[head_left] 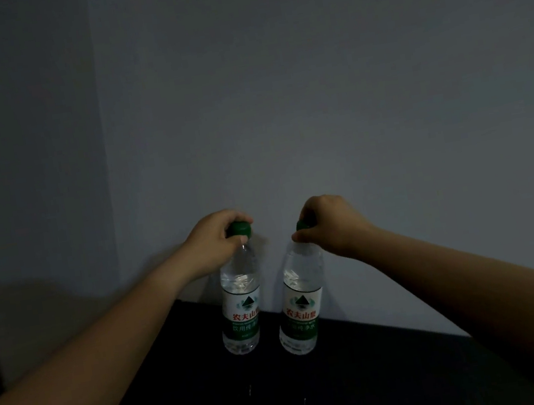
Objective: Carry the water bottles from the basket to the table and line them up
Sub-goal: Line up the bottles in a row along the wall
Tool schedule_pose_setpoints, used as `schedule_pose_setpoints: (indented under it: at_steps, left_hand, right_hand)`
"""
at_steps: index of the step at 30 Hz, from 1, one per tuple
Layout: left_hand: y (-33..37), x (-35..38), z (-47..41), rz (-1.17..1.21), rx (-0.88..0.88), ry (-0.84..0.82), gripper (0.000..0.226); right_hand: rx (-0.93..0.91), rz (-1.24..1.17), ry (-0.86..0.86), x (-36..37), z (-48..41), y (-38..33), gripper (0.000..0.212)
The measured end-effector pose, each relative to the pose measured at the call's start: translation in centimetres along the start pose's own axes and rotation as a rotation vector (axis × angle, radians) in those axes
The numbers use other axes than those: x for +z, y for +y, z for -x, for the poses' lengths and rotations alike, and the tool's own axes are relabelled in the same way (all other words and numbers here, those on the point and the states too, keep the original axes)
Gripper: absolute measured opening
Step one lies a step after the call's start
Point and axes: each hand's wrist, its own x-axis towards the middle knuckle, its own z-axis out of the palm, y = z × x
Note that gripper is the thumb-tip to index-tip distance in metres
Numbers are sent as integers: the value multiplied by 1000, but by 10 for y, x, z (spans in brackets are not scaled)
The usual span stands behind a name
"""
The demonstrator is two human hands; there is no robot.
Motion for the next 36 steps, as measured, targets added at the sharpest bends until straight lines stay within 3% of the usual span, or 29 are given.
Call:
schedule_pose_setpoints:
  at_steps: [15, 22, 36]
  left_hand:
    - [-43, 27, -39, 31, -41, -41, 40]
    - [-58, 38, -37, -19, -108, 196, 41]
    - [-82, 18, -55, 34, -81, 219, 28]
  right_hand:
    - [25, -19, 29, 44, -30, 24, 32]
    - [24, -24, 0, 42, -32, 21, 35]
    - [-15, -66, 28, 56, -69, 5, 31]
